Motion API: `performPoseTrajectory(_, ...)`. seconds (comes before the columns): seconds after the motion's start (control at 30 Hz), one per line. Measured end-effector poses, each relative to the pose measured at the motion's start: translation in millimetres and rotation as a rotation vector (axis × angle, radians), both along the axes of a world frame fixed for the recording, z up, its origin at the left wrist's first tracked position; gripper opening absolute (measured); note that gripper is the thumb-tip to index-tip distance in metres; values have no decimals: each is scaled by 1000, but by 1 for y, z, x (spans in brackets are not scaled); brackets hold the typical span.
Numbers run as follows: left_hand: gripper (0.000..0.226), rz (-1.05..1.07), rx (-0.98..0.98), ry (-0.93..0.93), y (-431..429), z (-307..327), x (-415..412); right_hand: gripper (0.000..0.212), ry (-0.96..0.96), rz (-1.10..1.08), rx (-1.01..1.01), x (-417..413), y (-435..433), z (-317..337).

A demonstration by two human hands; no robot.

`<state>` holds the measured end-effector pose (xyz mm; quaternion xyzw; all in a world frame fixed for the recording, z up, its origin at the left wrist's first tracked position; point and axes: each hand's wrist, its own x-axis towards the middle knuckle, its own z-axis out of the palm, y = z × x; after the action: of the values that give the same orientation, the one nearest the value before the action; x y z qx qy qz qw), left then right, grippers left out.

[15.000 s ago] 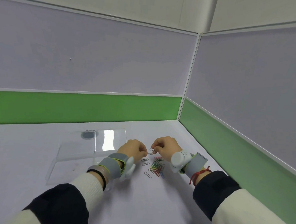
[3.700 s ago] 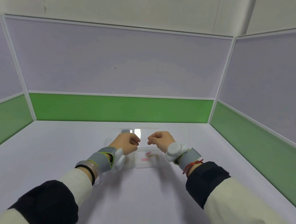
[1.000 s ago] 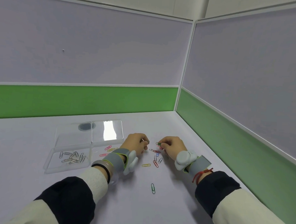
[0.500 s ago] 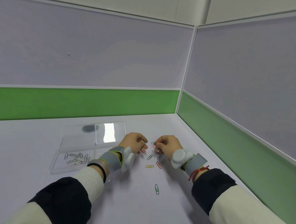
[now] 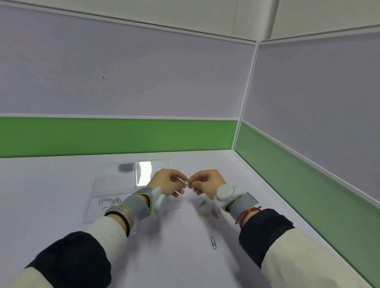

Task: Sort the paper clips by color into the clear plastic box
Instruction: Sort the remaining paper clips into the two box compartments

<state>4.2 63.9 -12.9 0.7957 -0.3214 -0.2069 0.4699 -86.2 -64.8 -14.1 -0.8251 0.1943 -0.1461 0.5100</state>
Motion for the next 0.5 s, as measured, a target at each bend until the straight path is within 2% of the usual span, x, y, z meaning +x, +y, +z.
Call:
performPoseTrajectory(0.3, 27, 58, -10, 49, 36, -3, 20, 25, 30, 42, -27, 32, 34, 2)
performPoseTrajectory(0.5, 26, 88, -3, -7, 49, 1, 25, 22, 33, 65, -43, 43, 49, 7)
